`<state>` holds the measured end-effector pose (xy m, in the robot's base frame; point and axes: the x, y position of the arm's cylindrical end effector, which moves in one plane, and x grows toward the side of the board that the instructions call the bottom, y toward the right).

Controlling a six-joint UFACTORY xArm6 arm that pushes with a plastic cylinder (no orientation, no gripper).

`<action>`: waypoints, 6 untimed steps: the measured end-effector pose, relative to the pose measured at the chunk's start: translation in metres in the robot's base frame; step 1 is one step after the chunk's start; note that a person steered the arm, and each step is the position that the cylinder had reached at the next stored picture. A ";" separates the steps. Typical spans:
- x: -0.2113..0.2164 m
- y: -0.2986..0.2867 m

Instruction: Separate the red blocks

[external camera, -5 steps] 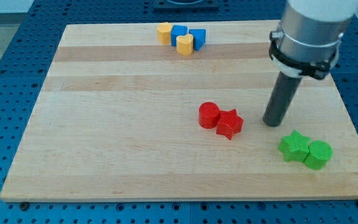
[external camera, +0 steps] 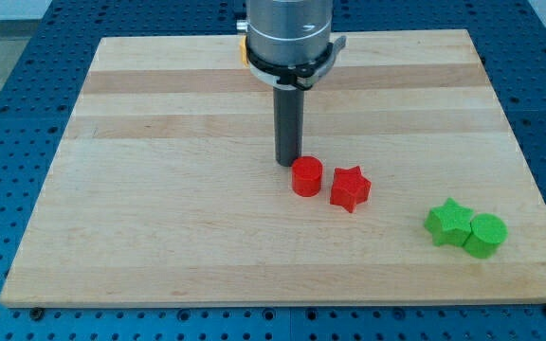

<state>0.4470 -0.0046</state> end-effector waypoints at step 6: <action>0.038 0.038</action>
